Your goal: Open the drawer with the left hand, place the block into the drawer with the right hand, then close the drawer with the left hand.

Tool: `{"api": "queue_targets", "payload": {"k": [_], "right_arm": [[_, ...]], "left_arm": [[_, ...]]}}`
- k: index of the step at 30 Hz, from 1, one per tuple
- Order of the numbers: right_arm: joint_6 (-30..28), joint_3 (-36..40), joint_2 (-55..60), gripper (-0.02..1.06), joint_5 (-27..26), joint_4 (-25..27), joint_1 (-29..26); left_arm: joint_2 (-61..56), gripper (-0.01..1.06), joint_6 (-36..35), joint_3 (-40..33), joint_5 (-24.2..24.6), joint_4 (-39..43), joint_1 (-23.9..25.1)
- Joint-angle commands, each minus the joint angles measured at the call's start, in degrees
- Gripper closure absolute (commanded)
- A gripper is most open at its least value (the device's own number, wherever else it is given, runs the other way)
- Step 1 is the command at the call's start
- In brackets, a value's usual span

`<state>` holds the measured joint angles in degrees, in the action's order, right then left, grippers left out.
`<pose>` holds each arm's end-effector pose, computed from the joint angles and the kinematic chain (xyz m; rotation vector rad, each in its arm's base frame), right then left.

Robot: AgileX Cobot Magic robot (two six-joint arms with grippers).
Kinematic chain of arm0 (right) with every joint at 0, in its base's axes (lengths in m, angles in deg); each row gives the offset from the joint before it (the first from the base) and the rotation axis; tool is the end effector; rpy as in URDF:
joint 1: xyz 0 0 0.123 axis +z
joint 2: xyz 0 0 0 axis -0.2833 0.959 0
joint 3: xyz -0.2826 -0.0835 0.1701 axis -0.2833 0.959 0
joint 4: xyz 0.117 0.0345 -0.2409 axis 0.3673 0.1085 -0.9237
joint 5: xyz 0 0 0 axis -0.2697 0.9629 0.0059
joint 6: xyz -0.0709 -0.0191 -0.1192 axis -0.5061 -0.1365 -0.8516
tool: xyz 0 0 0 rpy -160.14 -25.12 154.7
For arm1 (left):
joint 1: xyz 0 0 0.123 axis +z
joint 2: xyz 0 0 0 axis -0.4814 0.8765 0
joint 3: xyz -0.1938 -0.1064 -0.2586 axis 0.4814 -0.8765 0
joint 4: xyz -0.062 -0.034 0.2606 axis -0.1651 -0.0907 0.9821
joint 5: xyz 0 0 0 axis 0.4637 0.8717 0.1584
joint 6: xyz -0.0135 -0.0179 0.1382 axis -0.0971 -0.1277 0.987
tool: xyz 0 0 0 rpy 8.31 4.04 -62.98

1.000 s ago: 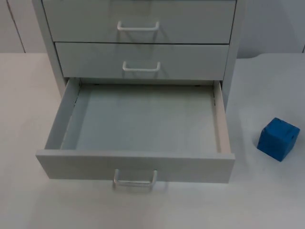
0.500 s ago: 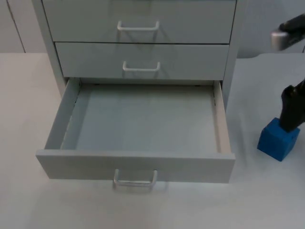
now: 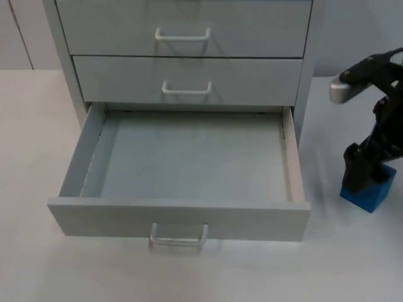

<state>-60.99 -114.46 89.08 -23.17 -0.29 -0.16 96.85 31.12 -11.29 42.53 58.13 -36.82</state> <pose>0.4025 0.1184 0.1211 -0.9794 2.6724 -0.0206 0.1200 -0.0153 0.2457 0.0968 2.5171 -0.0673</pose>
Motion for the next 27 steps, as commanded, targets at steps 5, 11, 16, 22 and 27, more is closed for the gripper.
{"api": "queue_targets", "payload": {"k": [5,11,16,22,27], "right_arm": [[-0.6,-0.3,2.6,0.17,-1.4,1.1,0.4],[-0.6,-0.3,2.4,0.63,-1.5,1.0,0.4],[-0.6,-0.3,-0.7,1.04,-0.3,1.0,0.4],[-0.2,-0.3,-10.7,1.05,8.9,1.0,0.4],[6.1,0.4,-20.1,1.05,11.2,1.0,0.4]], "left_arm": [[-0.2,0.00,-0.5,-0.2,-1.0,0.1,0.2],[-0.2,0.00,-0.5,-0.2,-1.0,0.1,0.2],[-0.2,0.00,-0.5,-0.2,-1.0,0.1,0.2],[-0.2,0.00,-0.5,-0.2,-1.0,-0.1,0.2],[-0.2,0.00,-0.5,-0.2,-1.2,-0.2,0.2]]}}
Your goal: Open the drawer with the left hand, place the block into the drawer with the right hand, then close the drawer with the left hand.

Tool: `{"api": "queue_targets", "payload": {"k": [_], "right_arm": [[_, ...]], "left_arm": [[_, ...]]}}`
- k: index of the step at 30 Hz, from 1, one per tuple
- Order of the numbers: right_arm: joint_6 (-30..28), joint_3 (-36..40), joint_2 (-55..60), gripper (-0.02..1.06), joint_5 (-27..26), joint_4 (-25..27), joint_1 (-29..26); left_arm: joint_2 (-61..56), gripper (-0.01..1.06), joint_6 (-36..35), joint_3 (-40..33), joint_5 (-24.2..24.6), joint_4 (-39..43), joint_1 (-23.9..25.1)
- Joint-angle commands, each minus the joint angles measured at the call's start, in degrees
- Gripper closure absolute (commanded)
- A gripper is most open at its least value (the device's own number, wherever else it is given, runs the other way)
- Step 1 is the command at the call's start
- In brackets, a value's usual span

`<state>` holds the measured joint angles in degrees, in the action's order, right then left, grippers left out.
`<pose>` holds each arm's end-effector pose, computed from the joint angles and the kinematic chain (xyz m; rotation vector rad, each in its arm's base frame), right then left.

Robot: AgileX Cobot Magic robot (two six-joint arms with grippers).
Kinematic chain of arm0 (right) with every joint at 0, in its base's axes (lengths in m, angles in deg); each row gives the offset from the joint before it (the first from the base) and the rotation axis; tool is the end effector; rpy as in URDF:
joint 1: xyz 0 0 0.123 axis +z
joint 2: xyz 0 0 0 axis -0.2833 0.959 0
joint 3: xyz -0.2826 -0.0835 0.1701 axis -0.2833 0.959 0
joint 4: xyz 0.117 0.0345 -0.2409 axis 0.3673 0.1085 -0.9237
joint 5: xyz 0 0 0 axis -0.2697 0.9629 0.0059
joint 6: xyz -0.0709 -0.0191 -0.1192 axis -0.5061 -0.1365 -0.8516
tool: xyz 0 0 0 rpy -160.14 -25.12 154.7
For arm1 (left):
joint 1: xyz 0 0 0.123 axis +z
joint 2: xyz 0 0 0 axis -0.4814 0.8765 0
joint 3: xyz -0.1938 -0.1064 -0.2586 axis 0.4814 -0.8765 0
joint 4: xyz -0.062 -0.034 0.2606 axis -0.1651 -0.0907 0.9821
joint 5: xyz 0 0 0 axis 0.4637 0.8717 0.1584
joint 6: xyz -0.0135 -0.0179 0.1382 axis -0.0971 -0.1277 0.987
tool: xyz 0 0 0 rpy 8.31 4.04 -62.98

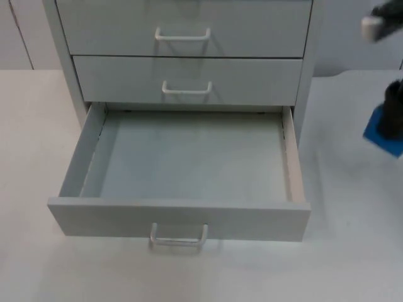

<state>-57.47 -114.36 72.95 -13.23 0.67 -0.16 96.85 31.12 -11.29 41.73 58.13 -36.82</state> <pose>0.3658 0.1095 0.2258 -0.8517 2.6034 0.0075 0.1216 -0.0155 0.2469 0.0964 2.5032 -0.0690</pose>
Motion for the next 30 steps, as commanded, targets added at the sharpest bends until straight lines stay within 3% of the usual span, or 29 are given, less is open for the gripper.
{"api": "queue_targets", "payload": {"k": [1,6,13,18,22,25,26,30], "right_arm": [[2.5,0.3,-4.0,1.05,1.2,0.1,0.4],[9.5,2.8,-13.5,1.05,1.2,0.1,0.4],[13.6,3.9,-16.3,1.05,1.3,0.0,0.5],[16.6,3.9,-16.3,1.05,0.6,-0.8,4.9],[27.1,3.9,-16.2,1.05,-2.7,-8.9,12.8],[40.0,3.8,-15.0,1.05,-4.6,-19.3,19.8],[40.0,3.8,-15.0,1.05,-4.6,-19.3,19.8],[53.4,3.8,-11.0,1.05,-7.0,-29.7,27.6]], "left_arm": [[-0.2,0.00,-0.5,-0.2,-0.4,-0.2,0.2],[-0.2,0.00,-0.5,-0.2,-0.6,-0.4,0.2],[-0.2,0.00,-0.5,-0.2,-0.6,-0.4,0.2],[-0.2,0.00,-0.5,-0.2,-0.6,-0.4,0.2],[-0.2,0.00,-0.5,-0.2,-0.6,-0.4,0.2],[-0.2,0.00,-0.5,-0.2,-0.6,-0.4,0.2],[-0.2,0.00,-0.5,-0.2,-0.6,-0.4,0.2],[-0.2,0.00,-0.5,-0.2,-0.6,-0.4,0.2]]}}
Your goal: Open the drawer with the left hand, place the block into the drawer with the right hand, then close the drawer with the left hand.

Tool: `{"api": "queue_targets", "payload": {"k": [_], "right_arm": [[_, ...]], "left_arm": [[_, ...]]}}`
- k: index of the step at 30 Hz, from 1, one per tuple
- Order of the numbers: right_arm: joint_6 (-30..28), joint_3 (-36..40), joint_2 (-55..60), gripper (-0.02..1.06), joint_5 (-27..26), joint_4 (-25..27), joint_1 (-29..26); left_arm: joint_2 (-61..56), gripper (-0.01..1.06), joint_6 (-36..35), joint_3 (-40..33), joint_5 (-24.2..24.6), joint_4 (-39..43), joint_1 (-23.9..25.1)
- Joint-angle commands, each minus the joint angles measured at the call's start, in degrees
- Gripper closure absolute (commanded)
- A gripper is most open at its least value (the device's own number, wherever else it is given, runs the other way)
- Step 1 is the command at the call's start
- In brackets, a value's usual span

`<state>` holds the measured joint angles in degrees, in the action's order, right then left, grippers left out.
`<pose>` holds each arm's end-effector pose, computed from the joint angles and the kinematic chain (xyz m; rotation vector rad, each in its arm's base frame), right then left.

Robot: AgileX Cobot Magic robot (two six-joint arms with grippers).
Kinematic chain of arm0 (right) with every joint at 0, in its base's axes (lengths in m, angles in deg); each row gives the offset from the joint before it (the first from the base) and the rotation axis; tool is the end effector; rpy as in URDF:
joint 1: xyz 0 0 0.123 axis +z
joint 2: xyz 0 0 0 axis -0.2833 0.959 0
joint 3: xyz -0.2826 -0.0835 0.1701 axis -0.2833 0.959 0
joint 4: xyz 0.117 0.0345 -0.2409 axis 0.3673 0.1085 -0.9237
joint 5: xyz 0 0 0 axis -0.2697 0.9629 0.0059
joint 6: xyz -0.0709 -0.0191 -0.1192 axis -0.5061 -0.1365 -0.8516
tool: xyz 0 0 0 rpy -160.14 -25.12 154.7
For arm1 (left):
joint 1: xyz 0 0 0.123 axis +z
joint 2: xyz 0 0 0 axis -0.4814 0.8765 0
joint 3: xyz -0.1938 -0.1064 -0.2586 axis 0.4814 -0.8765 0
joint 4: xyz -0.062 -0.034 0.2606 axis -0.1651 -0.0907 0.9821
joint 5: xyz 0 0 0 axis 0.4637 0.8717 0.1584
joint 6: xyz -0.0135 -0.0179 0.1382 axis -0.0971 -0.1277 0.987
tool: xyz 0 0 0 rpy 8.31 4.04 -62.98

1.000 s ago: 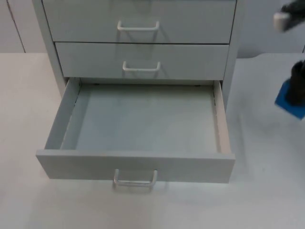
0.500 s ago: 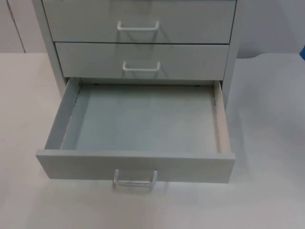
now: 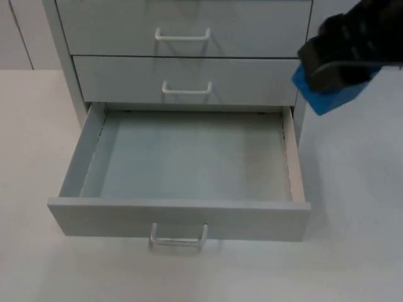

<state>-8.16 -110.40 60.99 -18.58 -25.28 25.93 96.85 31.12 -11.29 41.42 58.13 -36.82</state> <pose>0.2837 0.2134 0.2932 -0.6147 2.3510 0.0982 0.1222 -0.0156 0.2473 0.0963 2.4978 -0.0696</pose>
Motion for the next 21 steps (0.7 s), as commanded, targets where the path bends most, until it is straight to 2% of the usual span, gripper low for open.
{"api": "queue_targets", "payload": {"k": [1,3,8,9,11,14,15,18,20,21], "right_arm": [[6.5,-0.2,2.3,1.05,-2.5,-4.8,2.7],[8.3,-0.2,3.6,1.05,-3.6,-5.5,4.1],[13.6,-0.2,10.1,1.05,-12.5,-6.0,5.7],[13.6,-0.2,10.1,1.05,-12.5,-6.0,5.7],[19.1,-0.8,12.4,1.05,-14.9,-9.2,5.7],[30.1,-3.5,17.6,1.05,-15.2,-16.5,5.7],[30.1,-3.5,17.6,1.05,-15.2,-16.5,5.7],[39.0,-6.9,22.8,1.05,-14.6,-22.7,6.1],[42.2,-9.0,25.2,1.05,-13.8,-25.0,6.3],[44.9,-11.1,28.0,1.05,-13.0,-27.7,6.3]], "left_arm": [[-0.2,0.00,-0.5,-0.2,-0.3,-0.4,0.2],[-0.2,0.00,-0.5,-0.2,-0.3,-0.4,0.2],[-0.2,0.00,-0.5,-0.2,-0.3,-0.4,0.2],[-0.2,0.00,-0.5,-0.2,-0.3,-0.4,0.2],[-0.2,0.00,-0.5,-0.2,-0.3,-0.4,0.2],[-0.2,0.00,-0.5,-0.2,-0.3,-0.2,0.2],[-0.2,0.00,-0.5,-0.2,-0.3,-0.2,0.2],[-0.2,0.00,-0.5,-0.2,-0.3,-0.2,0.2],[-0.2,0.00,-0.5,-0.2,-0.3,-0.1,0.2],[-0.2,0.00,-0.5,-0.2,-0.4,-0.1,0.2]]}}
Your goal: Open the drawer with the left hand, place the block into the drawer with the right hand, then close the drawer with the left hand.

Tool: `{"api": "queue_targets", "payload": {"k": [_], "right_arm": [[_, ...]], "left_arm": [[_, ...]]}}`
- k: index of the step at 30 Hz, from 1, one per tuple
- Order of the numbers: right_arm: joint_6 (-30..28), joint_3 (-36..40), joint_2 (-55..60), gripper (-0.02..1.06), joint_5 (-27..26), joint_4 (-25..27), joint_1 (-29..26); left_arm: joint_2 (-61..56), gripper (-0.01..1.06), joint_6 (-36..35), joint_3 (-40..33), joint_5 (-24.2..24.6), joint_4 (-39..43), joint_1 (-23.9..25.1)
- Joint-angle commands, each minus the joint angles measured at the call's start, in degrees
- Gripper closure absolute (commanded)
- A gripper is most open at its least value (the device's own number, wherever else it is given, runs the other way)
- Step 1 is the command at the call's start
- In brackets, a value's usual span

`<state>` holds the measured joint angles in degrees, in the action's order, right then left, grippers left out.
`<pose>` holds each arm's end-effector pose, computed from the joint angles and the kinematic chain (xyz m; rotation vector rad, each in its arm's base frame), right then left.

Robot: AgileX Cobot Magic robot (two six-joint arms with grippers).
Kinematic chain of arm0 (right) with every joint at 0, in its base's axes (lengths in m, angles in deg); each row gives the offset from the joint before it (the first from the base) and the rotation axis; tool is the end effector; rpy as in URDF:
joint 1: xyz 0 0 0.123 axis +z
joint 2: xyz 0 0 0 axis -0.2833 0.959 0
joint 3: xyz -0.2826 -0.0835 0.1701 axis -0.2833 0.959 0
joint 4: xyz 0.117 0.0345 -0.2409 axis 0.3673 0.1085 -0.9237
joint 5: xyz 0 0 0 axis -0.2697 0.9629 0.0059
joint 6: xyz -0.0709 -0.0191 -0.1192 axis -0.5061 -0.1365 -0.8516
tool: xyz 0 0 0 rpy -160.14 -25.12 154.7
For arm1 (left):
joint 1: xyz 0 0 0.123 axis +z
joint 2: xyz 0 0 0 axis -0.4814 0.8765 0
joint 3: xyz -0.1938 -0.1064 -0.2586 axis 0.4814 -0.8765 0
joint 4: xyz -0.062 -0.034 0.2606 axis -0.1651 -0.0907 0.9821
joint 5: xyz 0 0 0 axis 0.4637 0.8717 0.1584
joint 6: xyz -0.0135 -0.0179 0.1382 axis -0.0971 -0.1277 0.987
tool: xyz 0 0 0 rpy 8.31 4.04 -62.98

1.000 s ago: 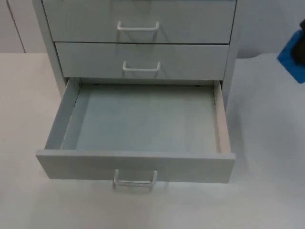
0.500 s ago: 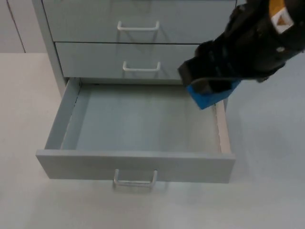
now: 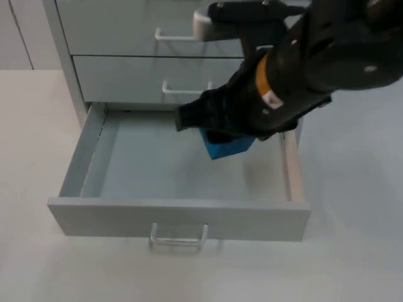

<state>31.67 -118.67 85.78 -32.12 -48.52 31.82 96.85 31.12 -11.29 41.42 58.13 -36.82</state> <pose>0.3404 0.3234 0.1905 -0.4099 2.3734 0.2346 0.1222 -0.0156 0.2473 0.0963 2.4978 -0.0696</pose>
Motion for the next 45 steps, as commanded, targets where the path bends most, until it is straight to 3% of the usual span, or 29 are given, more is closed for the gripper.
{"api": "queue_targets", "payload": {"k": [1,4,7,18,22,23,29,35,39,45], "right_arm": [[5.1,-2.9,3.2,1.05,0.5,-4.5,0.5],[10.5,-6.9,8.3,1.05,2.6,-8.0,0.5],[10.6,-10.3,12.9,1.05,2.2,-8.1,0.5],[11.9,-12.1,18.3,1.04,2.2,-10.4,0.5],[11.9,-12.1,19.1,0.88,1.9,-10.3,0.5],[11.9,-12.1,19.1,0.88,1.9,-10.3,0.5],[11.9,-12.1,19.0,0.44,1.8,-10.3,0.5],[11.9,-12.1,15.9,0.34,2.0,-10.0,0.5],[10.1,-12.1,13.3,0.34,2.8,-5.7,0.5],[-10.6,-12.1,5.9,0.34,9.5,14.0,0.5]], "left_arm": [[-0.2,0.00,-0.5,-0.2,-0.4,-0.1,0.2],[-0.2,0.00,-0.5,-0.2,-0.8,-0.1,0.2],[-0.2,0.00,-0.5,-0.2,-1.0,-0.1,0.2],[-0.2,0.00,-0.5,-0.2,-1.2,-0.1,0.2],[-0.2,0.00,-0.5,-0.2,-1.2,-0.1,0.2],[-0.2,0.00,-0.5,-0.2,-1.2,-0.1,0.2],[-0.2,0.00,-0.5,-0.2,-1.2,-0.1,0.2],[-0.2,0.00,-0.5,-0.2,-1.2,-0.2,0.2],[-0.2,0.00,-0.5,-0.2,-1.2,-0.2,0.2],[-0.2,0.00,-0.5,-0.2,-1.2,-0.2,0.2]]}}
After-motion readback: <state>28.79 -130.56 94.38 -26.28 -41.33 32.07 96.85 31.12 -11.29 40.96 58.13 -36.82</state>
